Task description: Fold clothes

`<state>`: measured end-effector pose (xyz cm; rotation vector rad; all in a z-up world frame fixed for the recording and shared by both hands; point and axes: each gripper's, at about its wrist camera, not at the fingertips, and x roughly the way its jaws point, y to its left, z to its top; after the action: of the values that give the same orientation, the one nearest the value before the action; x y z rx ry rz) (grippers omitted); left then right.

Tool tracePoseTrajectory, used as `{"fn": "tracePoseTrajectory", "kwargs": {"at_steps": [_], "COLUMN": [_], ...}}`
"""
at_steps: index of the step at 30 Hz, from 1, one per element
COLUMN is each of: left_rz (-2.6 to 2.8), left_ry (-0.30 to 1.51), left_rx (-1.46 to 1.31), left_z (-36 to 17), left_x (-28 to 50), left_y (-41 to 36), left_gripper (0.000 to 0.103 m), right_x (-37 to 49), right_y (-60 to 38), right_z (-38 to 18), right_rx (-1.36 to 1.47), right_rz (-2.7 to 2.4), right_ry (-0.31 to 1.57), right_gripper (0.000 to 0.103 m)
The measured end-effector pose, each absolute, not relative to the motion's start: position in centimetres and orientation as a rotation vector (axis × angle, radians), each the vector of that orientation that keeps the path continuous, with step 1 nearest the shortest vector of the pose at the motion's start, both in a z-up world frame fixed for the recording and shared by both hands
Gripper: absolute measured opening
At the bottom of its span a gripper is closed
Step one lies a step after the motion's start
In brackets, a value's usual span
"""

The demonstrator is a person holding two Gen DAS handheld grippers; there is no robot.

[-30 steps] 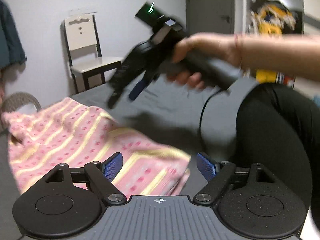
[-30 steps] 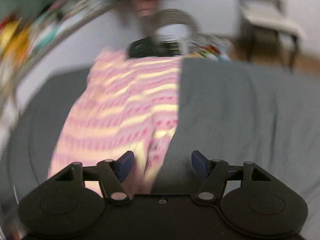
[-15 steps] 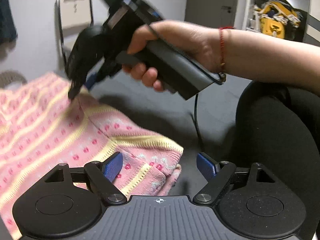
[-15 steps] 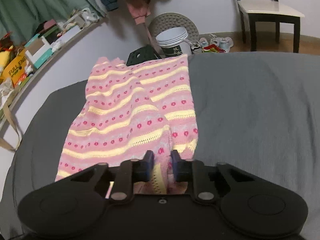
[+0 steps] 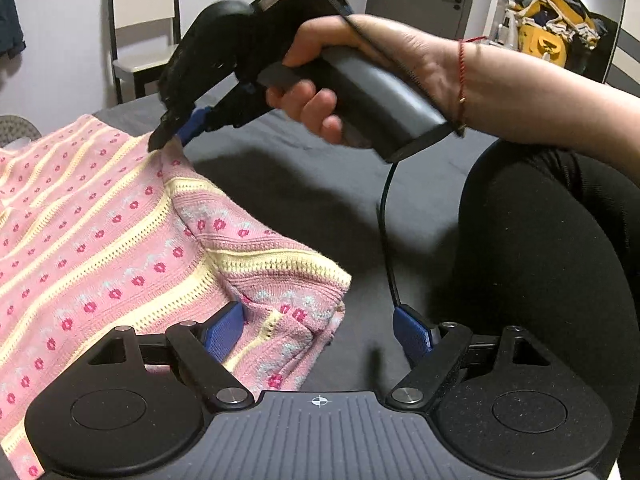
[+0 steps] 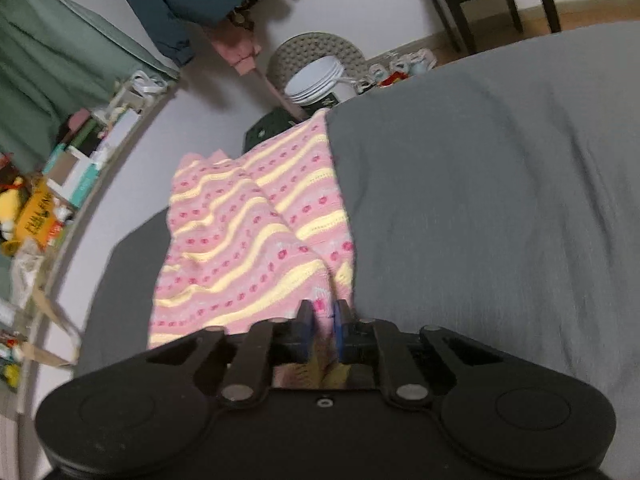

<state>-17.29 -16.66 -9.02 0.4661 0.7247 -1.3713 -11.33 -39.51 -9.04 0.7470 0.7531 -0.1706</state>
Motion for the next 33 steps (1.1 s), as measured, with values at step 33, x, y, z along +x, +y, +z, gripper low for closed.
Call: {"fn": "tracePoseTrajectory", "kwargs": {"at_steps": [33], "left_rz": [-1.283], "left_ry": [0.756], "left_rx": [0.244], "left_z": [-11.3], "left_x": [-12.6], "left_y": [-15.6], "left_gripper": [0.091], "right_x": [18.3], "right_y": [-35.8], "right_z": [-7.0], "right_rx": [0.176], "right_rz": [-0.025], "right_ry": [0.889], "right_gripper": [0.036]}}
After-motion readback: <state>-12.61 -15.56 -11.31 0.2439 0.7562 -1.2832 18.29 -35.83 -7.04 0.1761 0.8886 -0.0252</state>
